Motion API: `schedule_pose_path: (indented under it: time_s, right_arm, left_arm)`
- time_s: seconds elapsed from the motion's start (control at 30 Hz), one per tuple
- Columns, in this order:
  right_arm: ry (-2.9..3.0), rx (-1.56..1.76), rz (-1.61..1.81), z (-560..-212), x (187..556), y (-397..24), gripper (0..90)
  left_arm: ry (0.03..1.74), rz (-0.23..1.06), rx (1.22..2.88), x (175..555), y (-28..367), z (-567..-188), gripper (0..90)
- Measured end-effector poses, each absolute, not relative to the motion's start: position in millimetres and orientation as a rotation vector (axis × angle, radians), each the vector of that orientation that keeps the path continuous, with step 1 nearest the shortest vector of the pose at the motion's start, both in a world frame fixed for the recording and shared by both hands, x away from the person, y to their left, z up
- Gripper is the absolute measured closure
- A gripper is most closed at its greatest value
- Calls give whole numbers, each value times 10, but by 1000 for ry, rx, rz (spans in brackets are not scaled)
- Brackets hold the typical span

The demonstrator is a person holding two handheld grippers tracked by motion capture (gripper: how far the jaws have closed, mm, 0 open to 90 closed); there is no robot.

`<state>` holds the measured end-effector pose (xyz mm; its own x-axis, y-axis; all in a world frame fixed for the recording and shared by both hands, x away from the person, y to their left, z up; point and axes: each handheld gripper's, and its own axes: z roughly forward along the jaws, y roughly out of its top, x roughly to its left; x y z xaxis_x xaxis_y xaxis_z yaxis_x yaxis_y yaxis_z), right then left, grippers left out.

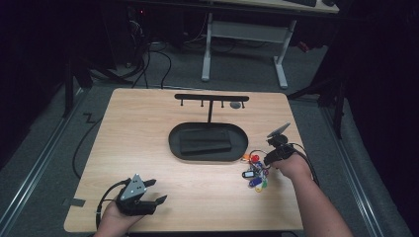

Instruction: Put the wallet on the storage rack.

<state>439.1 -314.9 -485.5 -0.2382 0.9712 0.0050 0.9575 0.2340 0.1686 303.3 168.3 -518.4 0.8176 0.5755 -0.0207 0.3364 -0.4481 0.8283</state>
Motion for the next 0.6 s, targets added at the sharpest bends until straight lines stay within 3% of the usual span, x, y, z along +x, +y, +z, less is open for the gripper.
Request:
schedule_pose_path:
  time_s: [0.13,0.33,0.53,0.6]
  right_arm:
    - [2398,1898,175,-4889,4385,-3144,538]
    - [2412,1869,126,-4880,4381,-3133,668]
    - [2493,1775,99,-4875,4338,-3069,861]
    - [2513,1742,90,-4874,4328,-3055,865]
  left_arm:
    - [672,325,2080,3036,1692,-5181,318]
    - [664,327,2083,3026,1676,-5176,318]
    - [661,330,2083,3025,1670,-5181,319]
    - [661,328,2085,3023,1668,-5181,318]
